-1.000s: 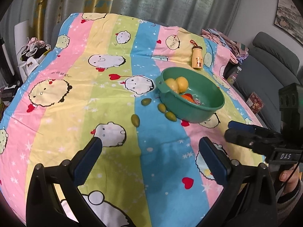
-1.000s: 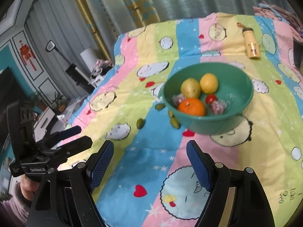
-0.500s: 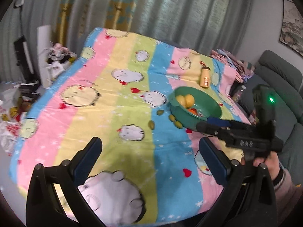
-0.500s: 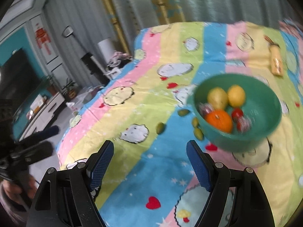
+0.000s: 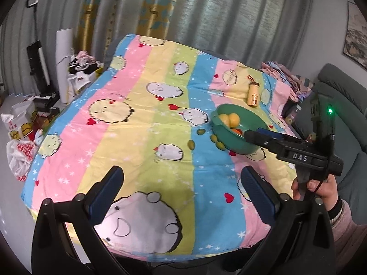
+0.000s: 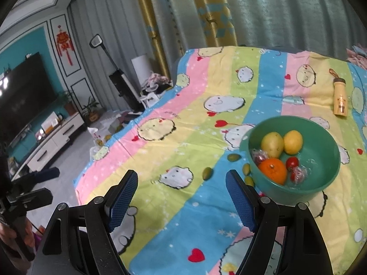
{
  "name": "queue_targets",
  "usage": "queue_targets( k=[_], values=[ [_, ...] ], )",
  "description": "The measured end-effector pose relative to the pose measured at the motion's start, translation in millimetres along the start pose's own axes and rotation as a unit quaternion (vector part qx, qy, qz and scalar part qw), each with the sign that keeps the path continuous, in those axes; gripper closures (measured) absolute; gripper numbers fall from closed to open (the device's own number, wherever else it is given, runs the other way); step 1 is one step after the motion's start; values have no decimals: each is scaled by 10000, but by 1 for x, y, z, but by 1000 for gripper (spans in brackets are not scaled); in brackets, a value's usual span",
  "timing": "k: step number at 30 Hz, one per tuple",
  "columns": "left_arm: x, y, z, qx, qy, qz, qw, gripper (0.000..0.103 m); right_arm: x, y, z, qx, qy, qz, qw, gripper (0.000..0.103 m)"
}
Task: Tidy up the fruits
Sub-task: 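Withdraw both tools from the basin toward the small green fruits, then close the left tool on a small green fruit while the right tool grasps another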
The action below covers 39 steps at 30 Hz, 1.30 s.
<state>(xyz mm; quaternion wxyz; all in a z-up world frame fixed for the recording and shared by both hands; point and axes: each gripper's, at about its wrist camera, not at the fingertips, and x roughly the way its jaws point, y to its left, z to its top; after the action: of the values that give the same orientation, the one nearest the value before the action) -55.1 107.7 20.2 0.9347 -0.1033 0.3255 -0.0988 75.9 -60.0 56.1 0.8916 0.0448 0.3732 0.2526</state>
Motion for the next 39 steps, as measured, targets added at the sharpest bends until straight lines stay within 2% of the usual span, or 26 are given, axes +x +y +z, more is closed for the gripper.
queue_targets(
  k=[3,9,12,17,20,28,34,39],
  values=[
    [16,-8,0,144,61,-123,9998,1,5,-13,-6,230,82,40,9997,24],
    [80,-28,6,155,385,-531,9977,1,18,-37,-32,891,107,104,9959,24],
    [107,-38,8,195,546,-777,9953,1,22,-44,-43,928,166,35,9955,24],
    [128,-37,11,140,620,-845,9944,1,19,-63,-49,1007,215,-240,9944,24],
    [143,-33,9,95,722,-761,9944,1,21,-75,-51,1087,258,-294,9933,24],
    [173,-25,11,-64,884,-755,9932,1,53,-87,-48,1075,447,-159,9931,24],
    [196,-21,18,50,883,-747,9933,2,80,-96,-44,1172,581,-188,9912,37],
    [222,-16,19,85,1024,-736,9920,12,100,-99,-40,1292,671,-429,9884,48]
  ],
)
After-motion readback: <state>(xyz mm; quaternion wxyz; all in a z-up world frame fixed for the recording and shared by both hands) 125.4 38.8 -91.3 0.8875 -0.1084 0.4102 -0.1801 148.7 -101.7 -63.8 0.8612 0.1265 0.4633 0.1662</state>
